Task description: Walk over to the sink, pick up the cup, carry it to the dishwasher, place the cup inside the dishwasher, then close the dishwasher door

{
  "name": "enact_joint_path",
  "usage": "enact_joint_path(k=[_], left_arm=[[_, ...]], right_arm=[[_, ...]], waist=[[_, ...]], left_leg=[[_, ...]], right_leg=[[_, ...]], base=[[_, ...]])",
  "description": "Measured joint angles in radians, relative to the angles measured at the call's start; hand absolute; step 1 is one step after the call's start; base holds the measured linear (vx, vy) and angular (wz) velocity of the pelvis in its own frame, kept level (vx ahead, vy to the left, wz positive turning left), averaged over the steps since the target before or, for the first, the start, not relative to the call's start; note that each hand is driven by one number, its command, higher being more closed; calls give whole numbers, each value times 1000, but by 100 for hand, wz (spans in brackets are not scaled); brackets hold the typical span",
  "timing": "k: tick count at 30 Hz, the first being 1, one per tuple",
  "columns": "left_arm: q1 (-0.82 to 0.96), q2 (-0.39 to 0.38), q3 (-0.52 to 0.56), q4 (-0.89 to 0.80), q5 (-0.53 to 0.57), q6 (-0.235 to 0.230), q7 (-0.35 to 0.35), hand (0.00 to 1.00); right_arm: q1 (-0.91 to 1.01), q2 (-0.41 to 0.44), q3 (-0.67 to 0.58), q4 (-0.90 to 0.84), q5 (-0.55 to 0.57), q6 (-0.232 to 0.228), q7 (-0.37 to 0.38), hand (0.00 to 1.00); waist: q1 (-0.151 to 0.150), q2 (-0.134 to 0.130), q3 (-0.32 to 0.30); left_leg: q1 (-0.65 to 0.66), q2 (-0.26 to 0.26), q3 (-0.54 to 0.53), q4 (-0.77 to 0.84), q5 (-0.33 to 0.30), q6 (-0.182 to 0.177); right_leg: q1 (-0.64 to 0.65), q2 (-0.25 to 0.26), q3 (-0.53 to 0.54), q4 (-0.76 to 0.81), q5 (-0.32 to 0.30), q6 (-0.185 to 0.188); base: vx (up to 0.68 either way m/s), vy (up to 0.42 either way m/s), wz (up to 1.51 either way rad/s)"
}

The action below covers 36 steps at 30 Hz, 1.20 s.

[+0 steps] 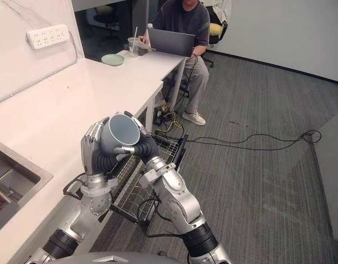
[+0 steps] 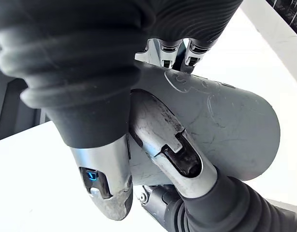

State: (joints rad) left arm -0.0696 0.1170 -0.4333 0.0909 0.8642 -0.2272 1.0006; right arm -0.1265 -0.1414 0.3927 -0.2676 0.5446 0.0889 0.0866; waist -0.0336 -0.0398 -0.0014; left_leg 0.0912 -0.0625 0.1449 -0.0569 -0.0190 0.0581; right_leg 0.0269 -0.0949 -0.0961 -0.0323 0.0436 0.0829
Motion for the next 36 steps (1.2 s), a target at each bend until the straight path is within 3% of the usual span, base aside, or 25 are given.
enact_joint_path(k=[1, 10, 19, 20, 24, 26, 36], left_arm=[[0, 1, 0, 0, 6, 3, 0, 100], [0, 2, 0, -5, 16, 13, -1, 100], [0, 2, -1, -30, 16, 13, -1, 100], [0, 2, -1, -30, 16, 13, 0, 0], [1, 2, -64, -37, 24, 4, 0, 0], [1, -1, -103, -46, 25, -23, 2, 0], [9, -2, -87, -45, 23, -31, 5, 0]], right_arm=[[0, -7, 3, 0, 0, 2, -4, 100], [2, -26, 24, 0, 5, 1, -34, 100], [2, -26, 36, 0, -1, -44, -48, 100], [2, -26, 36, 0, -1, -49, -53, 100], [2, -15, 32, 1, -3, -66, -95, 100], [2, -9, 26, 2, -20, -75, -118, 100], [2, 17, 28, 10, -32, -86, -152, 100]], waist=[[-1, 0, 0], [-5, 1, 0], [-8, 1, -1], [-8, 1, -1], [-5, 1, -1], [-5, 1, -1], [-4, 20, -13]], left_leg=[[0, 0, 0, 0, 0, 0], [-3, 0, -1, -2, 3, -3], [-4, 0, -1, -2, 3, -3], [-4, 0, -1, -2, 3, -3], [-5, 0, -1, -3, 3, -3], [-4, 0, -1, -3, 3, -3], [0, 2, 0, -19, 13, -4]], right_leg=[[0, 0, 0, 0, 0, 0], [-4, 0, 0, 0, 1, -1], [-6, 0, 0, 1, 1, -1], [-6, 0, 0, 1, 1, -1], [-7, 0, 0, 1, 1, -1], [-7, 1, 1, 0, 1, -1], [-7, 7, 2, -9, 9, -2]], base=[[0, 0, 0], [0, 0, 0], [0, 0, 0], [0, 0, 0], [0, 0, 0], [0, 0, 0], [0, 0, 0]])
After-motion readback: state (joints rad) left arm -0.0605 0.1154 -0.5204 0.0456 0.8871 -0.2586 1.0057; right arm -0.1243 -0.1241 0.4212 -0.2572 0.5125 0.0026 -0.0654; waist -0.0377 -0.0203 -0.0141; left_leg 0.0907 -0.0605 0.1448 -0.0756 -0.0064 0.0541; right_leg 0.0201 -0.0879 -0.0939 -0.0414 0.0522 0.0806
